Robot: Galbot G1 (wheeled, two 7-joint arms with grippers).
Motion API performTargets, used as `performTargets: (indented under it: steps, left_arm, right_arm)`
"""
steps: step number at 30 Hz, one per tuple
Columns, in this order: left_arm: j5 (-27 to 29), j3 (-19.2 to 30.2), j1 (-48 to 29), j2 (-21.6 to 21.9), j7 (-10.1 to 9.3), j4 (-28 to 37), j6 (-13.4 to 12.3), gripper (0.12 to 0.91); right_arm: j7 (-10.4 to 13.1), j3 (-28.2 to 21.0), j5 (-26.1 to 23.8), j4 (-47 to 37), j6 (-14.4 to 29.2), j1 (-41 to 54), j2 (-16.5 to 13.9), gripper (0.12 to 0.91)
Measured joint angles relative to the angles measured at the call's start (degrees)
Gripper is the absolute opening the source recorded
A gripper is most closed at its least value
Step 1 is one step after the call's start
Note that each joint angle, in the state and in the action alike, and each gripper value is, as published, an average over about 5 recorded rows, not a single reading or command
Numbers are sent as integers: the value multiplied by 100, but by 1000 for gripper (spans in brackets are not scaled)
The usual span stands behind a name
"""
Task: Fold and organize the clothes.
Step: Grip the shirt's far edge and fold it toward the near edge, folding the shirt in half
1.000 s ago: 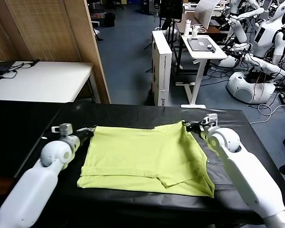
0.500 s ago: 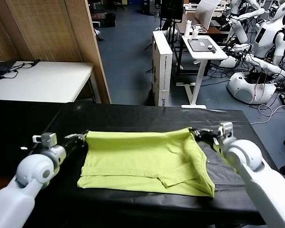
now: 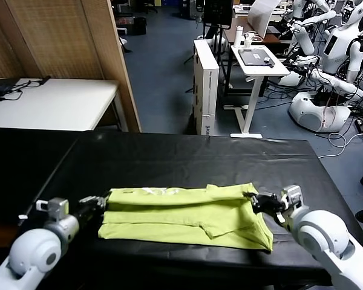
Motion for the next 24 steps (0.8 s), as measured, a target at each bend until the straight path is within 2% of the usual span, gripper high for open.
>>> performTargets:
  steps: [8, 10, 14, 17, 21, 24]
  left_arm:
    - [82, -54, 194, -144, -39, -114, 114, 145]
    - [106, -69, 230, -179, -61, -148, 146, 145]
    - [119, -143, 321, -242, -89, -249, 218, 175]
    - [124, -216, 394, -283, -105, -327, 260, 306]
    - [39, -336, 424, -277, -123, -341, 222, 567]
    - [-102, -406, 313, -265, -180, -259, 152, 750]
  right_arm:
    - [-1, 55, -105, 148, 0, -247, 1, 141]
    - [3, 115, -129, 202, 0, -329, 7, 168]
    - [-1, 283, -144, 331, 0, -495, 22, 361]
    - [-11, 445, -119, 427, 0, -578, 68, 550]
    - [-51, 693, -114, 447, 0, -548, 218, 797]
    - [-103, 790, -243, 321, 0, -419, 430, 888]
